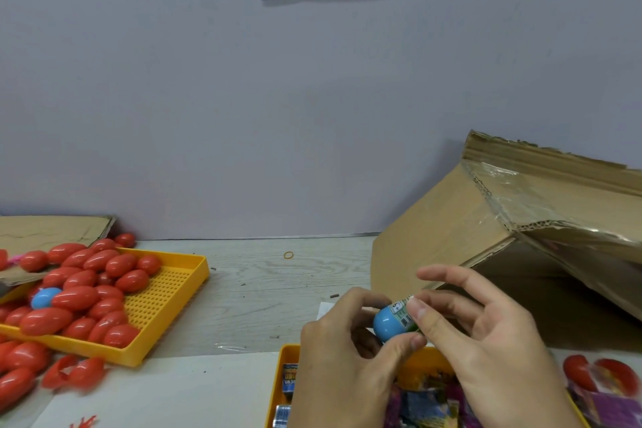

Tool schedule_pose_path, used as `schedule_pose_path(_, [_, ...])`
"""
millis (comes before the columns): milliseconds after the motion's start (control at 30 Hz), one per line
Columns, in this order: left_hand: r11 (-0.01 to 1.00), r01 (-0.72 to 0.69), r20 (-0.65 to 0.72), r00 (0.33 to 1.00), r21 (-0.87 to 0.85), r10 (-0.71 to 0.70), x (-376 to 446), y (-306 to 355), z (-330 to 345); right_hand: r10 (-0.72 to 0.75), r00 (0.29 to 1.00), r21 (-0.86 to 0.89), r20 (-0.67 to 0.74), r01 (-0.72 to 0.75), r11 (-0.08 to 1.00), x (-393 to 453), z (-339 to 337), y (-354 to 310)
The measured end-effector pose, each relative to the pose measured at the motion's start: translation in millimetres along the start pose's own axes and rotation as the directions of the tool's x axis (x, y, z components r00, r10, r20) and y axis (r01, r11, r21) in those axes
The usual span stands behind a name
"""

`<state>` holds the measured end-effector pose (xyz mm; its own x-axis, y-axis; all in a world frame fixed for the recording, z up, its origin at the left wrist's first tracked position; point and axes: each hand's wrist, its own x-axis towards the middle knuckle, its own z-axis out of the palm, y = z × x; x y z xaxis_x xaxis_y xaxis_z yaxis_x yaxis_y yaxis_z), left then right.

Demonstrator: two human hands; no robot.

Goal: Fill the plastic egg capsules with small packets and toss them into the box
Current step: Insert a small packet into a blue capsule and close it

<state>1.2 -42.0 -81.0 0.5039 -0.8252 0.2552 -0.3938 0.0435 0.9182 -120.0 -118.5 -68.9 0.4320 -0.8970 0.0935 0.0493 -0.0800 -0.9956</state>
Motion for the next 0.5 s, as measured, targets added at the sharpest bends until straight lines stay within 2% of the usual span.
schedule_pose_path(167, [0.999, -0.043, 0.010, 0.999, -0.005, 0.043, -1, 0, 1, -0.045, 0.999, 0.002, 0.005, 0.045, 0.999, 0, 1, 2])
schedule_pose_path(267, [0.998, -0.060, -0.030, 0.998, -0.023, 0.059, -1, 2, 3, -0.119, 0.993, -0.036, -0.025, 0.118, 0.992, -2, 4, 3])
schedule_pose_path(400, [0.996, -0.007, -0.115, 0.993, -0.086, -0.003, 2, 1, 2, -0.235, 0.972, -0.218, 0.025, 0.234, 0.947, -6, 9, 3])
schedule_pose_path(500, [0.990, 0.020, -0.126, 0.991, -0.139, -0.038, 2, 1, 1, -0.317, 0.942, -0.412, 0.111, 0.334, 0.848, -9, 15, 2])
